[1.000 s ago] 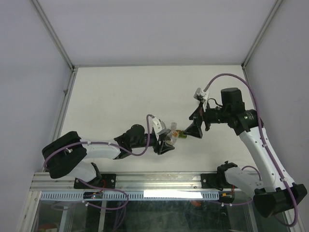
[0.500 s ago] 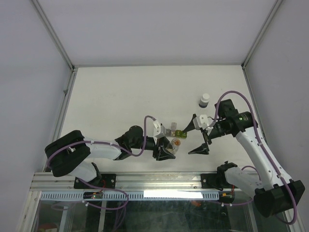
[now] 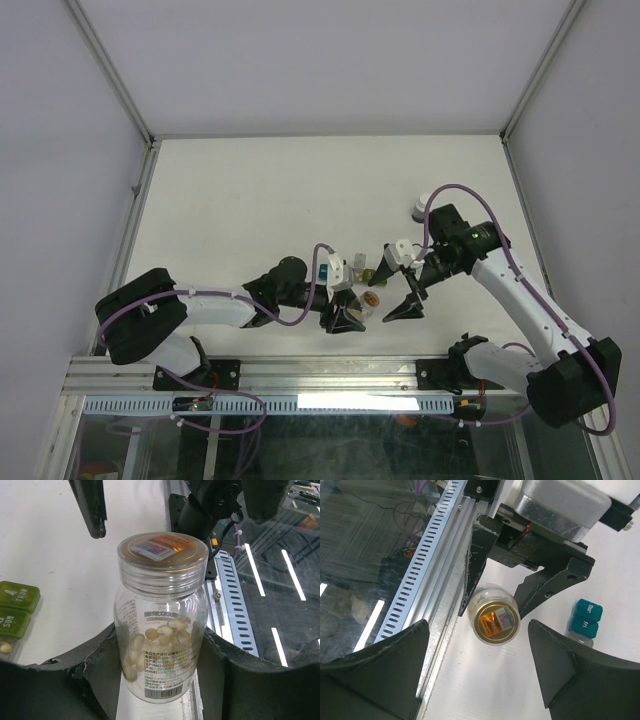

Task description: Sort the pills into containers

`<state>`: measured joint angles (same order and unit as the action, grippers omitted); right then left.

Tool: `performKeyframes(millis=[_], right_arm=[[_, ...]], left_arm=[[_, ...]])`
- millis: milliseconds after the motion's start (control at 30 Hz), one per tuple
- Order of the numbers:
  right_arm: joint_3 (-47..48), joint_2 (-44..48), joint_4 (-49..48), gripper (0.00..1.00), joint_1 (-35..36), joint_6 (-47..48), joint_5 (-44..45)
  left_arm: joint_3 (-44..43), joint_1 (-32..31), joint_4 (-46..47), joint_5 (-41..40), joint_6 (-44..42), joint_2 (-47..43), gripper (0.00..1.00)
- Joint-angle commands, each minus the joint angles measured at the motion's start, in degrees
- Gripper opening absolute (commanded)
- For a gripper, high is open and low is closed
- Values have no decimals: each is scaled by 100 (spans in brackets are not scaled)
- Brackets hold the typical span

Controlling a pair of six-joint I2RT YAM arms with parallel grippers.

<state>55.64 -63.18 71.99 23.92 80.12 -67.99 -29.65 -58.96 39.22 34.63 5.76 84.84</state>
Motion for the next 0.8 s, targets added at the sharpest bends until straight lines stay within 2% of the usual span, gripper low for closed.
performKeyframes(millis=[0,300,567,767], right_arm=[[43,157,-411,81,128,-331,-179],[-213,167,-952,71,332,-862,182],[-269,272,-1032,59,361,-1045,218],[-344,324,-1232,47,394,-1375,336]], left_arm=[[-281,-70,210,148,-268,-89,0],[-358,-116,252,149,-277,53,0],[-313,-125,375,109,-168,36,0],[-313,-133,517,51,-13,30,0]])
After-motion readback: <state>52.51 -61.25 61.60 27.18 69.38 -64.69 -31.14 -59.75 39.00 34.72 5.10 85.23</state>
